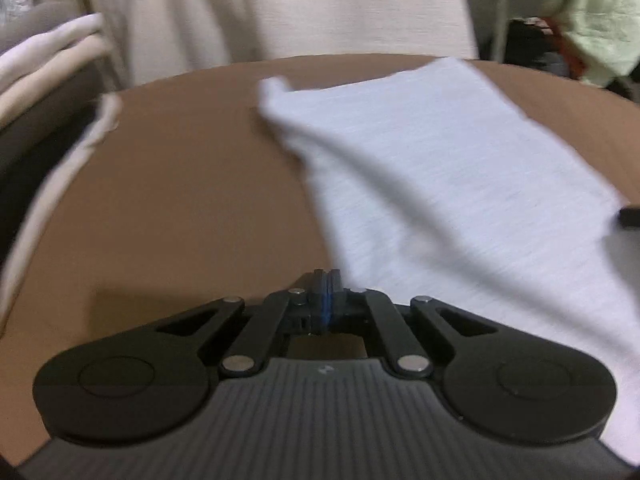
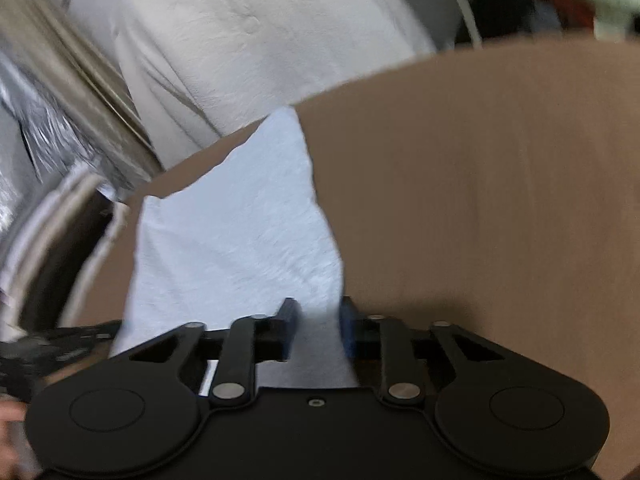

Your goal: Fold clothes

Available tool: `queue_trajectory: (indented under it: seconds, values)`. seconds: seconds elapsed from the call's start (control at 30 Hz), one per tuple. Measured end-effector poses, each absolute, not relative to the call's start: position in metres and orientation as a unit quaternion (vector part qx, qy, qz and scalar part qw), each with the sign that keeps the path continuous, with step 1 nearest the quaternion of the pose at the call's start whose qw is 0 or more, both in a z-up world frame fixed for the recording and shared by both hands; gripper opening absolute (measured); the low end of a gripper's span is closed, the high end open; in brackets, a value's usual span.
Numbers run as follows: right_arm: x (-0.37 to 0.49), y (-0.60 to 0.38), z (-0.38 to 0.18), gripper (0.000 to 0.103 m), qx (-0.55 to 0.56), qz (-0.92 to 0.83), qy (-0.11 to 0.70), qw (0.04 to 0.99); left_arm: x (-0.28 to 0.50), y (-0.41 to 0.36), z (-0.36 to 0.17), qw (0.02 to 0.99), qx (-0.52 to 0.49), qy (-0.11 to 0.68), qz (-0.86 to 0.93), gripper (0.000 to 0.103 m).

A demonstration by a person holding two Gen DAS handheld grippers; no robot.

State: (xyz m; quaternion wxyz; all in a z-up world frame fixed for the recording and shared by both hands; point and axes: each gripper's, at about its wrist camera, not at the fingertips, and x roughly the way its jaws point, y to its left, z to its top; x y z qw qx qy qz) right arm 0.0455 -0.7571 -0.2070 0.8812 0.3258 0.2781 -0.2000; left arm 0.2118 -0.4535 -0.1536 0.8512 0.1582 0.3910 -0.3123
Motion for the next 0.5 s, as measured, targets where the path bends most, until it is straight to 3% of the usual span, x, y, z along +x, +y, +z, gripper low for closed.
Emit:
queue_trajectory:
  seconds: [0.03,0.07,0.1,0.13,0.2,0.27,0.33,0.37,0.4,0.43,0.5]
  values:
    - [0.047,-0.756,-0.206,0.023,0.315,-0.208,0.276,0.884,0.215,-0.443,-0.151,0.849,0.133,0.398,-0.322,0.000]
    - [0.048,-0.755,-0.206,0.012,0.305,-0.216,0.275,0.886,0.218,-0.433,-0.147,0.847,0.108,0.400,-0.333,0.000]
    - [0.049,-0.754,-0.205,0.006,0.295,-0.223,0.273,0.888,0.215,-0.427,-0.143,0.844,0.090,0.399,-0.348,0.000]
    - [0.050,-0.753,-0.203,0.004,0.285,-0.227,0.271,0.891,0.210,-0.422,-0.138,0.839,0.074,0.397,-0.364,0.001]
    - [0.052,-0.751,-0.199,0.004,0.265,-0.234,0.268,0.896,0.201,-0.418,-0.132,0.829,0.051,0.397,-0.392,0.014]
    - [0.055,-0.748,-0.193,0.004,0.249,-0.239,0.267,0.900,0.196,-0.426,-0.132,0.815,0.042,0.402,-0.414,0.065]
    - [0.056,-0.750,-0.193,0.004,0.255,-0.238,0.270,0.897,0.188,-0.436,-0.136,0.805,0.045,0.404,-0.432,0.073]
    - [0.054,-0.752,-0.194,0.008,0.266,-0.235,0.271,0.895,0.183,-0.444,-0.141,0.802,0.058,0.401,-0.439,0.071]
    - [0.053,-0.754,-0.196,0.010,0.276,-0.233,0.272,0.892,0.177,-0.452,-0.146,0.803,0.080,0.395,-0.439,0.058]
    - [0.052,-0.756,-0.197,0.010,0.287,-0.230,0.274,0.889,0.173,-0.460,-0.149,0.810,0.112,0.387,-0.427,0.003]
    - [0.049,-0.759,-0.201,0.012,0.305,-0.225,0.274,0.884,0.165,-0.465,-0.148,0.822,0.143,0.373,-0.406,0.002]
